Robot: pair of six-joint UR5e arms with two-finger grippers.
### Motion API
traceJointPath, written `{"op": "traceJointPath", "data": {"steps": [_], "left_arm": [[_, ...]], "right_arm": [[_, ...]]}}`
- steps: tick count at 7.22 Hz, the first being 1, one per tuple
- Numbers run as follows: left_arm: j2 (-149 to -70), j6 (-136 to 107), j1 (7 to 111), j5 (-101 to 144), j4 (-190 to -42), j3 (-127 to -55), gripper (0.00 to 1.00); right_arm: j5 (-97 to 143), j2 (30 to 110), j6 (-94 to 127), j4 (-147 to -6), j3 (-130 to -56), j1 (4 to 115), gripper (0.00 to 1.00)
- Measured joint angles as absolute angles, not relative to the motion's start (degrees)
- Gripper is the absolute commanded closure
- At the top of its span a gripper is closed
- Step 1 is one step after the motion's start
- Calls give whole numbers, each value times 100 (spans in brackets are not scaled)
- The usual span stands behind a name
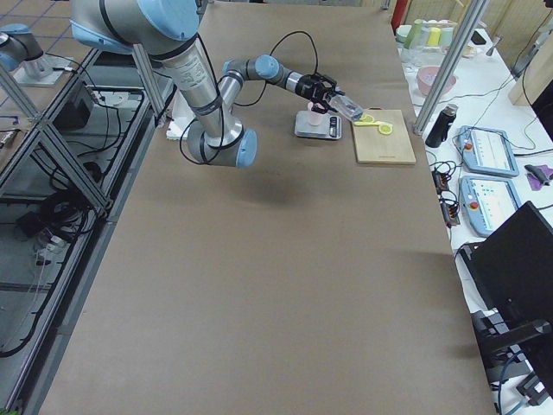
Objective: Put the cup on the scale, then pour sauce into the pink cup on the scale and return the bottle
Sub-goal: 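Rotate the bottle back upright above the cup with the right gripper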
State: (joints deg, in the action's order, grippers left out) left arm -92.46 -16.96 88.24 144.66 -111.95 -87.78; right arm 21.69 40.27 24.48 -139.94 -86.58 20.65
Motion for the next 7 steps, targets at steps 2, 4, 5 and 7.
{"op": "traceJointPath", "data": {"steps": [2, 4, 5, 7], "left_arm": [[-9246, -1698, 8824, 14489, -11187, -8773, 3], [-9246, -1704, 8824, 14493, -11181, -8772, 3], [-9246, -1705, 8824, 14493, -11180, -8772, 3], [-9246, -1705, 8824, 14493, -11180, -8772, 3]], "right_arm": [[2018, 4053, 2444, -14010, -8645, 2116, 100], [1941, 4054, 2444, -14031, -8640, 2140, 100], [1930, 4041, 2443, -14032, -8640, 2142, 100], [1927, 4008, 2445, -14026, -8639, 2144, 100]]}}
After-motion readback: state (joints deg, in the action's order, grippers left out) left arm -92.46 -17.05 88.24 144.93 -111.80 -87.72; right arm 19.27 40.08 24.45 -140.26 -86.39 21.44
